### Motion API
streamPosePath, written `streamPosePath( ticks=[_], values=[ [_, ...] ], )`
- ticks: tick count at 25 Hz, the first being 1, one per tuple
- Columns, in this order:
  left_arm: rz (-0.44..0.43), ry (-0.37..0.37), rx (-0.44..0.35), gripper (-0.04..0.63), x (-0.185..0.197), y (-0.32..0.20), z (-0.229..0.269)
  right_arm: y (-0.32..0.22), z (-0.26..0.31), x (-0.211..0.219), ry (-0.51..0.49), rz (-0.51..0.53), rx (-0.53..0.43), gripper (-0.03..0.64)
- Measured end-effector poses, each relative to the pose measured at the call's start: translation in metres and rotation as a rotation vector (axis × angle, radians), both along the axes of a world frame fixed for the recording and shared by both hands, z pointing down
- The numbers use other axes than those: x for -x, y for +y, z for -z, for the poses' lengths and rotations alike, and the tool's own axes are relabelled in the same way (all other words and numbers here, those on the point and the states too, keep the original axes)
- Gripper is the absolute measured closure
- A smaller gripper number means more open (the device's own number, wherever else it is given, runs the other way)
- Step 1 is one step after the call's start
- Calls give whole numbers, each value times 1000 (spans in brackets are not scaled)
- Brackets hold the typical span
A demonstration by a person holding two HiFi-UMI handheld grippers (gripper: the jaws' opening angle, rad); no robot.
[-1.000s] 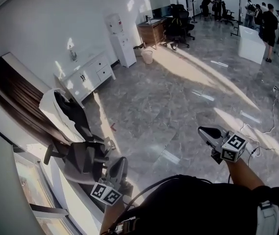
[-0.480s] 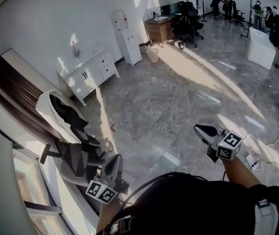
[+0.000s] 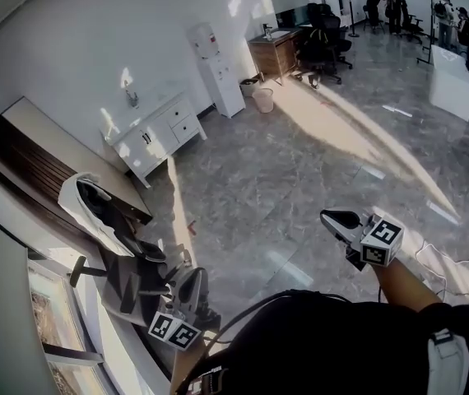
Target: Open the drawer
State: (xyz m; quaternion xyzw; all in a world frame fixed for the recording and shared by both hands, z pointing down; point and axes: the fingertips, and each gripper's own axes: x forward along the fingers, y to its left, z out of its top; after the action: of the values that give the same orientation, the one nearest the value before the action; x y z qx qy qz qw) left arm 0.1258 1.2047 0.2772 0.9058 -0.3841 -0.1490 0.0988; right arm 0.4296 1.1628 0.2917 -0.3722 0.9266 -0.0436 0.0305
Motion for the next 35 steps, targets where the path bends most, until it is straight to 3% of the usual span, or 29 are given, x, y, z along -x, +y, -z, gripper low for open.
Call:
streamPosePath(
  ticks=[6,12,19,22,30,35],
  values=[
    [11,-10,25,595,-9,-48,-7,-45,-13,-16,1,-5,30,618],
    [-63,2,14,595,0,-111,-11,-96,-11,2,20,-52,28,618],
    [-143,17,-1,595,68,-214,2,-160,13,61,68,-140,-1,618],
    [-186,24,-23,595,92,-255,10,-193,23,84,41,-196,-1,618],
    [-218,21,0,595,155,-333,-3,-268,23,166,61,-178,-2,618],
    [-211,33,10,595,168,-369,-8,-306,19,175,68,-176,21,618]
  ],
)
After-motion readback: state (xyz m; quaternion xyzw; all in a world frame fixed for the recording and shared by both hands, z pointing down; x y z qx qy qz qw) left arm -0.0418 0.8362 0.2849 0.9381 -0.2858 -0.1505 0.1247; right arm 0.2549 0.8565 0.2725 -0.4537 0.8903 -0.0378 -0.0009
